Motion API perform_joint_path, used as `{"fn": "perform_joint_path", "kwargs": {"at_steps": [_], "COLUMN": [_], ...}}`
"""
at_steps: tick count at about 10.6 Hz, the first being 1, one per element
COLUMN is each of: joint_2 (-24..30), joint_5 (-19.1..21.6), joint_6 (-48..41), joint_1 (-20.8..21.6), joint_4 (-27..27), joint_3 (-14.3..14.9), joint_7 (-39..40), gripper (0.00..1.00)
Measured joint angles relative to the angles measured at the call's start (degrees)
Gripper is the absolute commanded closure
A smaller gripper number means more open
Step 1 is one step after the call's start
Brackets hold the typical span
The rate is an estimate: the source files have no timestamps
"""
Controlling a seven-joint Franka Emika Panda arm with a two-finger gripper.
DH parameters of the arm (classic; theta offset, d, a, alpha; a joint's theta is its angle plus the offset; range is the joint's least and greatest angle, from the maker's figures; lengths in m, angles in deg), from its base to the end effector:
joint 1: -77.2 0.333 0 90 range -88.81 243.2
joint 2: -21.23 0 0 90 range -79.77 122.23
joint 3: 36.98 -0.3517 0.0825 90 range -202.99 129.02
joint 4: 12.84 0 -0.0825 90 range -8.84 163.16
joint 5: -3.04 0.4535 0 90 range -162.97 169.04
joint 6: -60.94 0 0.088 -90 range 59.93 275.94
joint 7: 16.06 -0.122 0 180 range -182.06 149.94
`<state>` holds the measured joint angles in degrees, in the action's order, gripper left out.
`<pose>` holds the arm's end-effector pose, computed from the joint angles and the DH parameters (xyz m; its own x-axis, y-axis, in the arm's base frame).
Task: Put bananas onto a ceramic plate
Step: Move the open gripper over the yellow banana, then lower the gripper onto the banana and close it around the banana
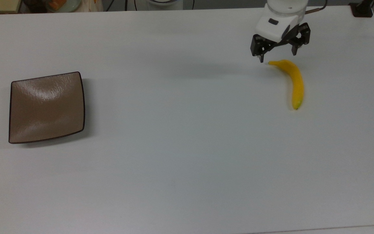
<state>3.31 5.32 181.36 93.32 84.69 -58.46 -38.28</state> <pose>0.5889 0.4285 0.4226 0.9743 0.2218 0.0398 0.2253 -0.9581 -0.1768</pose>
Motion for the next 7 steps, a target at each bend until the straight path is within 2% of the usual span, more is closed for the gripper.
{"fn": "perform_joint_path", "kwargs": {"at_steps": [5, 7], "joint_2": [-5.1, -8.0], "joint_5": [-0.6, -4.0], "joint_6": [6.5, 9.0], "joint_1": [4.6, 6.5], "joint_4": [0.2, 0.3], "joint_3": [-0.1, -0.1], "joint_7": [-3.8, -6.8], "gripper": [0.00, 0.00]}}
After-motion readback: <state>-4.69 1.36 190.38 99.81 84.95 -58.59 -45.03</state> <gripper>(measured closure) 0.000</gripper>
